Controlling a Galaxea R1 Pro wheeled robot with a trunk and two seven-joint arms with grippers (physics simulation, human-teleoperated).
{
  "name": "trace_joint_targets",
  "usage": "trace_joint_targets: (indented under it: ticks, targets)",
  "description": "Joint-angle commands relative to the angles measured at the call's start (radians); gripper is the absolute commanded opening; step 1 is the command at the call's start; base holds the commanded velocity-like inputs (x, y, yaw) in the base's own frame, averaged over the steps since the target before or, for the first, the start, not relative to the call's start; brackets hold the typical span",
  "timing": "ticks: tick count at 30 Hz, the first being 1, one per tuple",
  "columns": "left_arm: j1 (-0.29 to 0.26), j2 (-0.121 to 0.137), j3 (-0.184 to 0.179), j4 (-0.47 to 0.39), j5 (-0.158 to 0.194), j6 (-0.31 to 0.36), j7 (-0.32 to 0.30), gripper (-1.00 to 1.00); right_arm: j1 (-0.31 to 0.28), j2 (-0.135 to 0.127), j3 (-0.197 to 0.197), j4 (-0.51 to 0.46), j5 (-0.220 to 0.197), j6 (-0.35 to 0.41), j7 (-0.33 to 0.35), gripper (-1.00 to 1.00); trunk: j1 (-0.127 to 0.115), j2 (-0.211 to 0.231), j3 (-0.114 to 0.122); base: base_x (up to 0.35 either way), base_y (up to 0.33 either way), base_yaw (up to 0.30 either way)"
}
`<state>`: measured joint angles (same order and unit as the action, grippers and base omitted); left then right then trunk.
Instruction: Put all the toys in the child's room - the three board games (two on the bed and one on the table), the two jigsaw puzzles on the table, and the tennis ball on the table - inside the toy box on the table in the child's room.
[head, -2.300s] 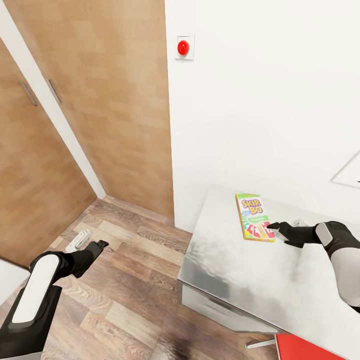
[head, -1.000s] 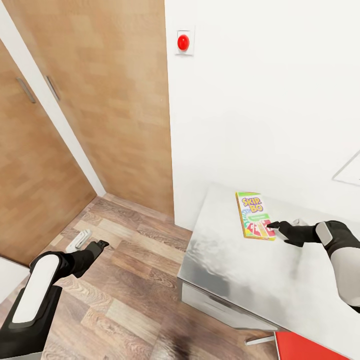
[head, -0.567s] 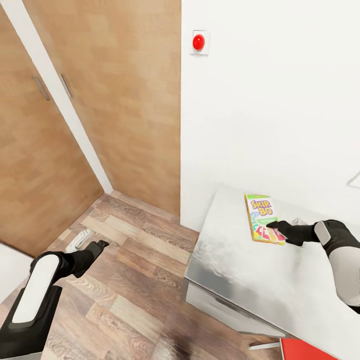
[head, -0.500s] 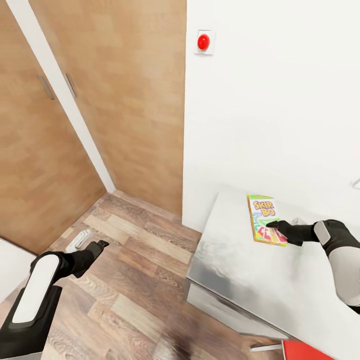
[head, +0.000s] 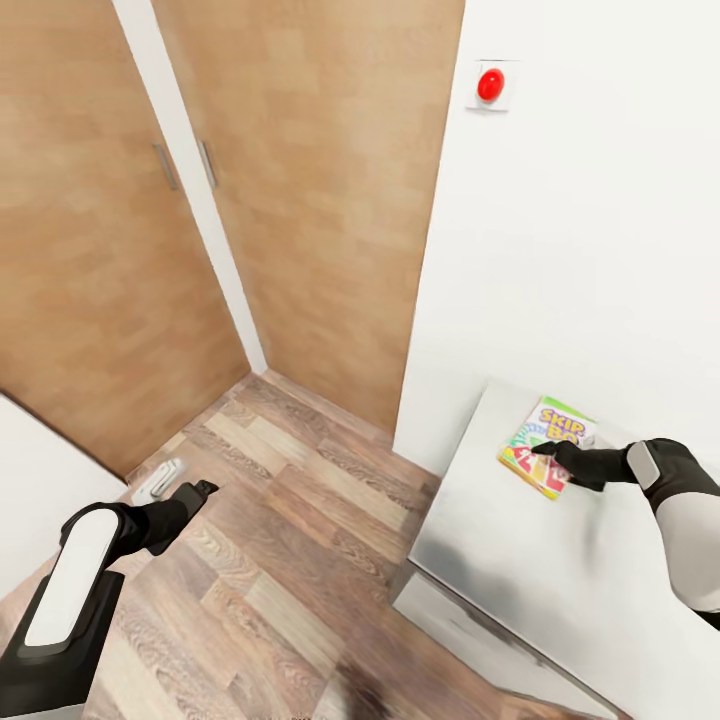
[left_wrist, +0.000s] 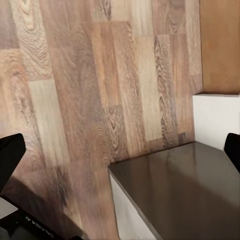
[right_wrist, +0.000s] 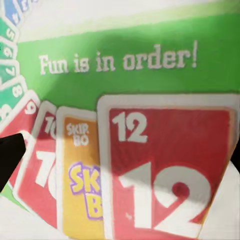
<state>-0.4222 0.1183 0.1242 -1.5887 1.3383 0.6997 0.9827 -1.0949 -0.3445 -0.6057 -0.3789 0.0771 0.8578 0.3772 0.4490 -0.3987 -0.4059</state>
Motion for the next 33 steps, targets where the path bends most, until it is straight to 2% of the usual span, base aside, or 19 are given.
trace_joint_targets:
  ticks: [1, 23, 33]
  targets:
    - [-0.002, 0.000, 0.000, -0.001, 0.007, 0.004, 0.008, 1.00, 0.000, 0.001, -0.009, 0.019, -0.017, 0.009, 0.006, 1.00, 0.001, -0.001, -0.002, 0.000, 0.000, 0.220]
    - [-0.002, 0.000, 0.000, -0.001, 0.007, 0.004, 0.008, 1.00, -0.001, 0.001, -0.009, 0.018, -0.018, 0.010, 0.006, 1.00, 0.001, -0.001, -0.002, 0.000, 0.000, 0.053]
    - [-0.001, 0.000, 0.000, -0.001, 0.007, 0.004, 0.008, 1.00, -0.002, 0.001, -0.009, 0.018, -0.019, 0.010, 0.006, 1.00, 0.001, -0.001, -0.002, 0.000, 0.000, 0.209]
